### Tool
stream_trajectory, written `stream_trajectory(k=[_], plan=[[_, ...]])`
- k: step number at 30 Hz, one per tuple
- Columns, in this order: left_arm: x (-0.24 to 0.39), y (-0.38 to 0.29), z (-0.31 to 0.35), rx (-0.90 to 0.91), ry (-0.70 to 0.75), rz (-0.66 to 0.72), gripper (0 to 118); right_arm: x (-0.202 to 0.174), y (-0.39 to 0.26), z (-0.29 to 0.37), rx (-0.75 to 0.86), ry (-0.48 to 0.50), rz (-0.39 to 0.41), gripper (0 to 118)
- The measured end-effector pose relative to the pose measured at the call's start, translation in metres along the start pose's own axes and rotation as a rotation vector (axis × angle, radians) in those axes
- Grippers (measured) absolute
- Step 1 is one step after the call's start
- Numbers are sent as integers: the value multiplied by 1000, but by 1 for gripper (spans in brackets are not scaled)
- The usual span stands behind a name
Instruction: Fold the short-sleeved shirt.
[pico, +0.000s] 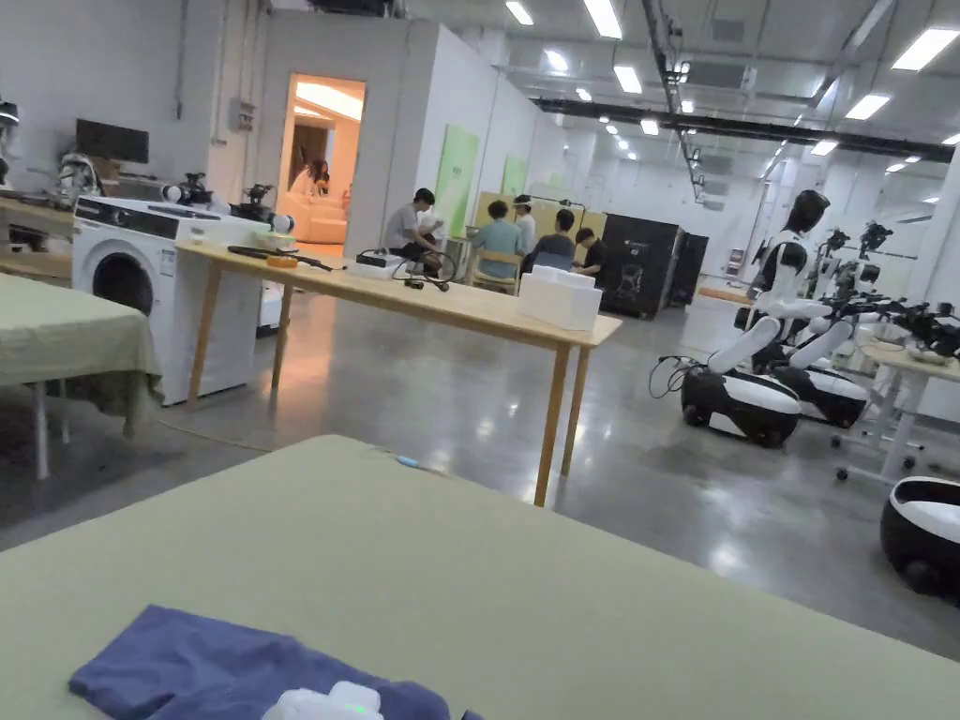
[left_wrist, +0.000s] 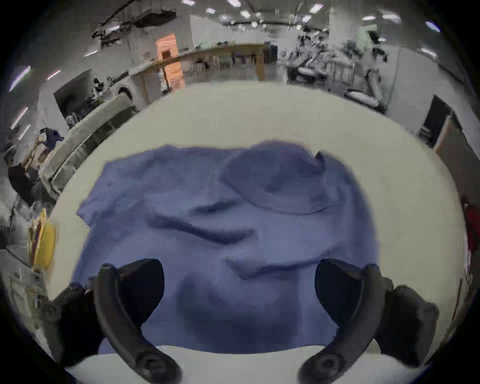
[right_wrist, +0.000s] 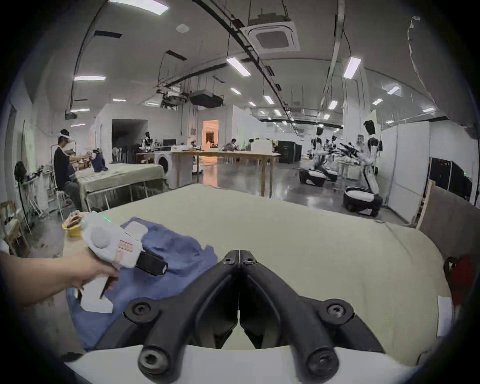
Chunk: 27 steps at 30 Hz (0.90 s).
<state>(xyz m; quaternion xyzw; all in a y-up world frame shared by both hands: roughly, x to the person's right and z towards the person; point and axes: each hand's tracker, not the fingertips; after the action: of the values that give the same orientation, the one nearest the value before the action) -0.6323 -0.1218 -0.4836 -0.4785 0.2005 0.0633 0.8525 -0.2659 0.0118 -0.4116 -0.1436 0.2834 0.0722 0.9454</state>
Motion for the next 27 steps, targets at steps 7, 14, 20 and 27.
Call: stream_trajectory(k=[7, 14, 20, 27], plan=[[-10, -22, -4, 80, -12, 60, 1, 22, -6, 18, -20, -45, -51, 1], [27, -48, 113, 286, -187, 137, 1, 58, -4, 61, 4, -124, -148, 1], [114, -4, 179, 358, -430, -13, 1, 111, 2, 122, 52, -260, -178, 1], [256, -1, 256, 417, -672, -155, 1, 172, -6, 185, 69, -405, -187, 1]])
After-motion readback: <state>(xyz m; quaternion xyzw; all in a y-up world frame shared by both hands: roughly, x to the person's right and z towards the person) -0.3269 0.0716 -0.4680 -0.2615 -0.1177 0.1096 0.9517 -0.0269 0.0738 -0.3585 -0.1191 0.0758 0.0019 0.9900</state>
